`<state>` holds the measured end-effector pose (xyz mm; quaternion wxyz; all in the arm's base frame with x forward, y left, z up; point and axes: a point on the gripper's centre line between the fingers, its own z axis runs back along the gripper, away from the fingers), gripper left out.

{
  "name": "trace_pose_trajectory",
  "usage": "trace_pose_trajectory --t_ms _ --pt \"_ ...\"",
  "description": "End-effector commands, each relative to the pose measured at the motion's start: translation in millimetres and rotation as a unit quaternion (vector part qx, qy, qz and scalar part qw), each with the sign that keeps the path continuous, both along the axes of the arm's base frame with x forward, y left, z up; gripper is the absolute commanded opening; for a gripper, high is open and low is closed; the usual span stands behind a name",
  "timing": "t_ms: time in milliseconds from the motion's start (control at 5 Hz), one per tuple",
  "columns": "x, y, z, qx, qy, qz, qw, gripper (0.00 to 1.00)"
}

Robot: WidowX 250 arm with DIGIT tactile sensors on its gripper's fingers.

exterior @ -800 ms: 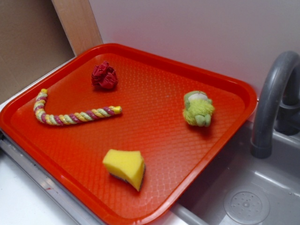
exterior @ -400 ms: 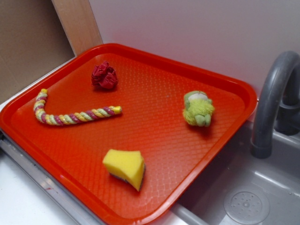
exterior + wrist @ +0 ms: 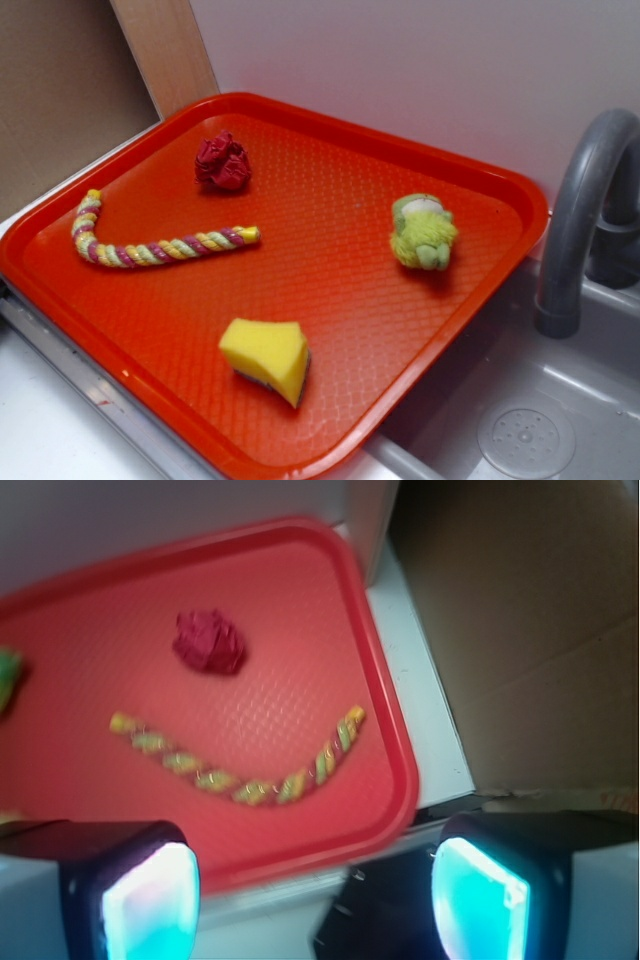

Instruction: Grab the green animal.

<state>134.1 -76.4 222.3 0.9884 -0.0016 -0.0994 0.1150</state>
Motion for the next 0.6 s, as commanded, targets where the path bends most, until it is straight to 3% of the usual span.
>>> trace_pose_trajectory --t_ms 0,400 --pt "47 -74 -5 -0.071 -0.041 -0.036 0.996 1.00" --pt "115 -148 -33 -0.174 -0.053 -0.016 0.983 1.00"
